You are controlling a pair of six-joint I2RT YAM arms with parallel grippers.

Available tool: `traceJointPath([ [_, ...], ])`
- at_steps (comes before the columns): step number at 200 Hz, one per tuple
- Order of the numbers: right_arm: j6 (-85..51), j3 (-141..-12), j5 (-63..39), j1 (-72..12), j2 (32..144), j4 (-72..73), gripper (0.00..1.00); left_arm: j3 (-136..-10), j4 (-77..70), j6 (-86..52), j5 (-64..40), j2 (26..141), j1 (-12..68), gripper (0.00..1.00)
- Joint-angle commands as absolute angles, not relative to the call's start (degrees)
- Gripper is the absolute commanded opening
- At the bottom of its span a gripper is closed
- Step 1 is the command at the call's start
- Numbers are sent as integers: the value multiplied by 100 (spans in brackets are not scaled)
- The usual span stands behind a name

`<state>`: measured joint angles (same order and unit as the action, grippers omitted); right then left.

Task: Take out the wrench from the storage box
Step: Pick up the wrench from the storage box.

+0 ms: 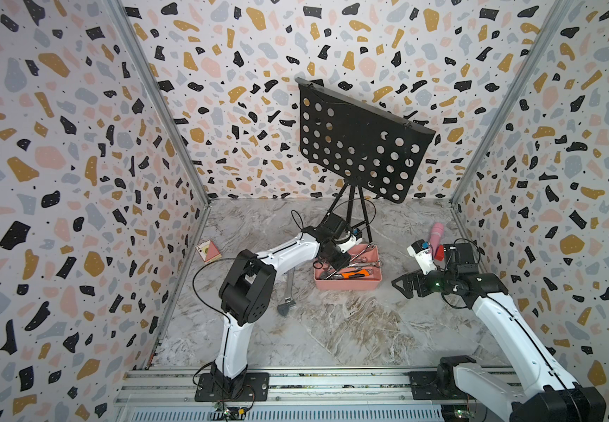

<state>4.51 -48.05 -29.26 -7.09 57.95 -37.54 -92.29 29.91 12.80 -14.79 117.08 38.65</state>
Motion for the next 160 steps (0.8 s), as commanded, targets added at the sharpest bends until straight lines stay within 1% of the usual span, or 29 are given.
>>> traceJointPath([
  [1,475,-5004,-2936,-732,5766,-3862,100,-9446,2980,1223,-1639,11920,3876,32],
  [40,483,-4996,-2936,-729,5783,-3867,100,-9433,2975,1204,-1698,12074,3894,32],
  [65,479,-4994,-2935,-729,5801,-3849,100,-9420,2975,1212,-1644,12153,3894,29],
  [73,477,-4997,-2944,-729,5801,-3850,100,-9421,2981,1213,-1631,12165,3894,26],
  [89,479,-4998,-2944,-730,5801,-3852,100,-9431,2979,1200,-1596,12175,3894,16],
  [103,483,-4992,-2936,-734,5801,-3858,100,-9444,2978,1204,-1565,12141,3894,8],
  [130,458,-4992,-2944,-730,5814,-3833,100,-9413,2988,1235,-1495,11984,3885,0],
  [160,405,-4991,-2953,-730,5834,-3788,100,-9414,3021,1249,-1398,11770,3885,0],
])
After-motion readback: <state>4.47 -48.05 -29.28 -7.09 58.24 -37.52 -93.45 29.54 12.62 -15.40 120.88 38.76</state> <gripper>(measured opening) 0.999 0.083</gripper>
